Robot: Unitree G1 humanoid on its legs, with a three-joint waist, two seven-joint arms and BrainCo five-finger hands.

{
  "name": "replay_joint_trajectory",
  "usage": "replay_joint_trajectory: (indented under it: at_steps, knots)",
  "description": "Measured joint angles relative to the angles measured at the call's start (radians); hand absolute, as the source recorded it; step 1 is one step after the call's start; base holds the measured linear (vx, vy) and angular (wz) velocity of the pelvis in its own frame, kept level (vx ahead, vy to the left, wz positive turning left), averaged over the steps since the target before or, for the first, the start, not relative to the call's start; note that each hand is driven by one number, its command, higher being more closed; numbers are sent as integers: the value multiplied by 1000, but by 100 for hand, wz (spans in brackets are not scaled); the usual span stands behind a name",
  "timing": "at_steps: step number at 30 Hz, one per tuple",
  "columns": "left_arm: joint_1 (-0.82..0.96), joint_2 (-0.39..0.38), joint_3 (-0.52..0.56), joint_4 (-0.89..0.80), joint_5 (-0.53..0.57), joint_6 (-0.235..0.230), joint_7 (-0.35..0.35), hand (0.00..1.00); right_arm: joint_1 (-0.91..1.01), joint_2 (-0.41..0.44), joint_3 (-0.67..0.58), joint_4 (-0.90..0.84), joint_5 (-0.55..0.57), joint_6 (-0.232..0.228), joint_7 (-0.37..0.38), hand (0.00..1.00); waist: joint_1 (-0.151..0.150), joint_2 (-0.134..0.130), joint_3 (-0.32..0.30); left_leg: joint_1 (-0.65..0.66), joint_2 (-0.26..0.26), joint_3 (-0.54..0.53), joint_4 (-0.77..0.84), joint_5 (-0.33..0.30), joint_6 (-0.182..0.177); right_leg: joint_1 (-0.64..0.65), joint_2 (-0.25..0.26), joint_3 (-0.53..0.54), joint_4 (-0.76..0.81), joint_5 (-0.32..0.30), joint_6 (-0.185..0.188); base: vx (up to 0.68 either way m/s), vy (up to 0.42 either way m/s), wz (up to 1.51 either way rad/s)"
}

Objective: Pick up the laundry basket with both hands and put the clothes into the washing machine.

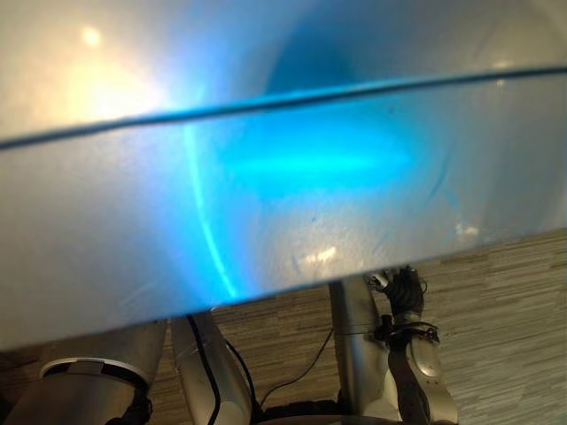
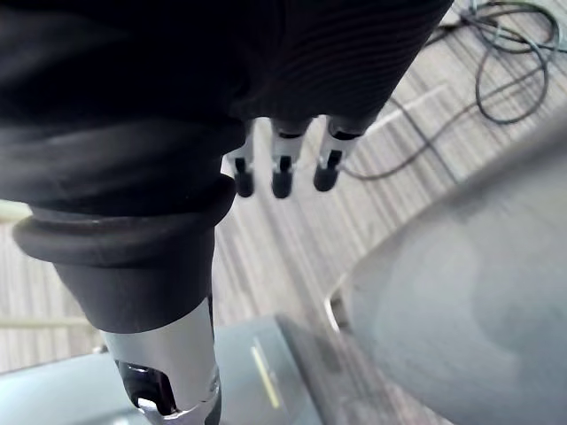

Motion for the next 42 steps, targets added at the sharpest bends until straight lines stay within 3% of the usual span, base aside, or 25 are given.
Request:
replay_joint_trajectory:
  at_steps: [1, 6, 11, 12, 14, 18, 22, 26, 27, 29, 31, 35, 38, 40, 41, 42]
  knots:
    - [37, -9, 2, -23, -61, -12, -15, 0, -3, 10, 10, 0, -5, 10, 0, 0, 1, 0, 0, 2, 0, -2, -1, 0, 0, 6, -2, -3, 0, 0, 0, -41, 46, 10]
    - [302, -90, 3, -197, -121, -68, -35, 0, -27, 14, 7, 4, -39, 26, -1, 0, 6, 1, -1, 41, -2, -6, -17, 0, 0, 41, -5, -15, 6, -1, 0, -41, 24, 11]
    - [689, -257, -8, -349, -31, -71, -41, 0, -48, 11, -25, 3, -41, 41, -2, 0, 22, 12, -33, 110, -34, -31, -42, -3, 5, 95, -22, -13, 40, -49, 0, -57, -21, 20]
    - [794, -292, -8, -352, -2, -72, -59, 0, -53, 9, -45, 4, -44, 42, -3, 0, 31, 21, -47, 142, -37, -33, -54, -17, 23, 120, -22, -13, 48, -73, 4, -64, -49, 18]
    - [955, -329, -8, -353, 0, -71, -85, 0, -57, -6, -68, 5, -55, 46, -10, 0, 39, 38, -70, 216, -54, -36, -97, -42, 24, 166, -33, -17, 64, -106, 14, -55, -57, 22]
    - [1166, -353, -3, -336, 25, -71, -126, 0, -55, -51, -86, 51, -69, 64, -23, 0, 69, 68, -92, 365, -108, -65, -185, -49, 22, 308, -43, -20, 31, -108, 13, -49, -31, 7]
    - [1243, -353, 5, -237, 58, -62, -167, 0, -19, -62, -93, 96, -71, 80, -27, 0, 79, 86, -136, 503, -158, -88, -301, -16, 57, 447, -66, -40, -37, -102, 18, 47, 10, 22]
    - [1295, -362, 38, -141, 210, -31, -203, 0, 10, -68, -87, 166, -82, 84, -13, 0, 80, 90, -213, 658, -196, -85, -486, 68, 64, 598, -98, -74, -142, -87, 29, 112, 36, 31]
    - [1305, -360, 47, -98, 294, -28, -215, 0, 15, -68, -98, 223, -93, 85, 6, 0, 83, 88, -252, 719, -210, -83, -573, 113, 68, 655, -109, -89, -190, -73, 30, 121, 53, 36]
    - [1317, -363, 87, -58, 363, -26, -231, 0, 4, -67, -109, 314, -109, 85, 27, 0, 82, 94, -298, 778, -212, -80, -663, 166, 33, 715, -109, -112, -252, -62, 41, 141, 66, 32]
    - [1317, -362, 163, -1, 422, -21, -232, 0, -28, -62, -145, 470, -119, 100, 46, 0, 80, 97, -344, 851, -217, -72, -753, 229, 30, 797, -111, -143, -337, -42, 54, 168, 105, 42]
    - [1325, -367, 267, 66, 456, -4, -232, 0, -85, -47, -232, 676, -156, 128, 50, 0, 87, 98, -353, 859, -223, -51, -640, 309, 54, 985, -122, -182, -542, 32, 61, 67, 53, 25]
    - [1360, -370, 280, 108, 508, 10, -234, 0, -105, -46, -277, 775, -163, 138, 55, 0, 88, 104, -372, 857, -223, -42, -575, 319, 48, 1067, -114, -173, -655, 82, 68, 18, 26, -7]
    - [1356, -376, 288, 128, 531, 11, -241, 0, -120, -43, -303, 820, -179, 146, 64, 0, 90, 113, -383, 856, -231, -33, -594, 281, 43, 1082, -107, -152, -704, 120, 64, 19, 98, -25]
    - [1352, -382, 296, 141, 539, 10, -254, 0, -140, -47, -328, 872, -180, 148, 69, 0, 90, 122, -390, 875, -245, -31, -651, 245, 77, 1085, -100, -138, -750, 151, 74, -6, 160, -39]
    - [1345, -385, 299, 158, 539, 11, -254, 0, -148, -48, -343, 905, -186, 149, 71, 0, 89, 125, -394, 908, -247, -31, -713, 220, 82, 1089, -81, -129, -787, 177, 79, -20, 139, -45]
